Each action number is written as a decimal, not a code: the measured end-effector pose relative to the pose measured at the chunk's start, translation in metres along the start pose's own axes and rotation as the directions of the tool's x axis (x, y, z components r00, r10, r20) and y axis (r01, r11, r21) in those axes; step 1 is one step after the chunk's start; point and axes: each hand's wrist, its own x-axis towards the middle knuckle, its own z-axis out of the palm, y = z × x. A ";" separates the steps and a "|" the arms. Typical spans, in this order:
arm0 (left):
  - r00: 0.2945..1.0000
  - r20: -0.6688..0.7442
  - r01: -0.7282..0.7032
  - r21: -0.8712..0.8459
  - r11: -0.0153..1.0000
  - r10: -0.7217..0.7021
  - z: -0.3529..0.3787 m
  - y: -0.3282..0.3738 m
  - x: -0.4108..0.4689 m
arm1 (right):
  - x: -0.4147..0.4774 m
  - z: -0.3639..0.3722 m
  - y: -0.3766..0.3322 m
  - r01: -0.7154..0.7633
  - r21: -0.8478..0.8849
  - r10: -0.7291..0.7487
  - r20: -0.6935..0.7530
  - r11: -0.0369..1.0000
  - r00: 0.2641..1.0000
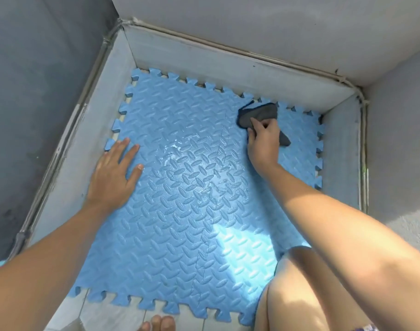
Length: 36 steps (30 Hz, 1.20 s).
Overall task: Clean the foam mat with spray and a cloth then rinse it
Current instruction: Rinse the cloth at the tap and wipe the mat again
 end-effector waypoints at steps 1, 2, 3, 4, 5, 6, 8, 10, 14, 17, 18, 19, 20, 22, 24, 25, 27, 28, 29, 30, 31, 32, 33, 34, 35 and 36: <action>1.000 0.002 -0.004 -0.005 1.000 0.004 0.000 0.000 0.000 | -0.004 0.012 -0.028 0.048 0.038 -0.048 0.018 0.998 0.999; 1.000 0.003 -0.007 -0.008 1.000 0.007 0.000 0.001 0.001 | -0.007 0.024 -0.056 0.103 0.063 -0.106 0.043 0.993 0.993; 1.000 -0.001 -0.005 -0.006 1.000 0.005 -0.001 0.001 0.001 | -0.011 0.038 -0.083 0.174 0.077 -0.180 0.072 0.982 0.981; 1.000 -0.009 0.000 -0.003 1.000 0.000 0.000 0.001 0.002 | -0.015 0.050 -0.108 0.254 0.092 -0.262 0.097 0.963 0.960; 1.000 -0.019 0.005 -0.002 1.000 -0.005 0.000 0.002 0.001 | -0.017 0.063 -0.131 0.331 0.113 -0.343 0.120 0.937 0.932; 1.000 -0.031 0.007 -0.005 1.000 -0.007 0.001 0.002 0.001 | -0.019 0.074 -0.151 0.404 0.132 -0.420 0.138 0.905 0.897; 0.999 -0.050 0.004 -0.017 1.000 -0.005 0.001 0.001 0.001 | -0.018 0.092 -0.181 0.524 0.132 -0.540 0.174 0.841 0.823; 0.999 -0.051 0.001 -0.030 1.000 -0.003 0.000 0.000 0.002 | -0.007 0.103 -0.200 0.578 0.089 -0.583 0.206 0.811 0.786; 0.999 -0.047 -0.008 -0.033 0.999 0.006 0.000 -0.002 0.001 | 0.029 0.105 -0.202 0.489 -0.012 -0.474 0.225 0.872 0.851; 0.999 -0.042 -0.003 -0.038 0.999 0.002 0.000 -0.003 0.001 | 0.055 0.085 -0.155 0.378 -0.050 -0.367 0.145 0.925 0.919; 0.999 -0.036 0.001 -0.037 0.999 -0.002 0.000 -0.003 0.001 | 0.060 0.074 -0.129 0.363 -0.071 -0.354 0.116 0.929 0.928; 0.999 -0.033 0.004 -0.034 0.999 -0.006 0.000 -0.003 0.000 | 0.064 0.060 -0.100 0.349 -0.101 -0.340 0.093 0.932 0.936; 0.999 -0.034 0.003 -0.030 1.000 -0.004 -0.001 -0.003 0.000 | 0.067 0.045 -0.067 0.321 -0.135 -0.313 0.075 0.938 0.947; 1.000 -0.031 -0.002 -0.029 1.000 0.001 -0.002 -0.003 0.001 | 0.066 0.010 0.001 0.203 -0.206 -0.201 0.030 0.957 0.979; 1.000 -0.021 -0.001 -0.029 1.000 0.000 -0.001 -0.002 0.001 | 0.048 -0.027 0.062 -0.029 -0.244 0.021 -0.038 0.969 0.999; 1.000 -0.014 0.004 -0.026 1.000 -0.004 -0.002 -0.002 0.000 | 0.033 -0.043 0.084 -0.156 -0.228 0.144 -0.068 0.961 0.987; 1.000 -0.004 0.005 -0.035 0.999 -0.005 -0.005 0.000 0.001 | -0.003 -0.068 0.105 -0.298 -0.213 0.289 -0.074 0.930 0.954; 1.000 0.002 0.005 -0.037 0.999 -0.004 -0.006 -0.001 0.001 | -0.020 -0.070 0.103 -0.301 -0.218 0.299 -0.042 0.928 0.953; 1.000 0.007 0.004 -0.039 0.999 -0.003 -0.008 -0.001 0.001 | -0.036 -0.070 0.094 -0.273 -0.222 0.279 -0.001 0.936 0.960; 1.000 0.010 0.000 -0.040 0.999 0.001 -0.008 0.000 0.000 | -0.051 -0.068 0.079 -0.229 -0.214 0.242 0.040 0.950 0.969; 1.000 0.014 0.003 -0.038 0.999 -0.002 -0.008 -0.001 0.000 | -0.063 -0.060 0.057 -0.177 -0.189 0.197 0.090 0.966 0.976; 1.000 0.013 0.006 -0.045 0.999 -0.005 -0.008 0.000 -0.001 | -0.076 -0.054 0.033 -0.106 -0.164 0.131 0.147 0.981 0.980; 1.000 0.008 0.007 -0.051 0.999 -0.007 -0.009 0.000 -0.002 | -0.090 -0.046 0.006 -0.008 -0.132 0.037 0.219 0.991 0.975; 1.000 0.005 0.007 -0.055 0.998 -0.007 -0.010 0.001 -0.003 | -0.103 -0.038 -0.019 0.100 -0.089 -0.070 0.290 0.991 0.955; 1.000 0.003 0.005 -0.058 0.998 -0.005 -0.010 0.002 -0.002 | -0.113 -0.029 -0.042 0.204 -0.048 -0.174 0.356 0.978 0.918; 1.000 0.001 0.003 -0.058 0.998 -0.003 -0.010 0.002 -0.001 | -0.123 -0.021 -0.062 0.297 -0.013 -0.264 0.421 0.955 0.868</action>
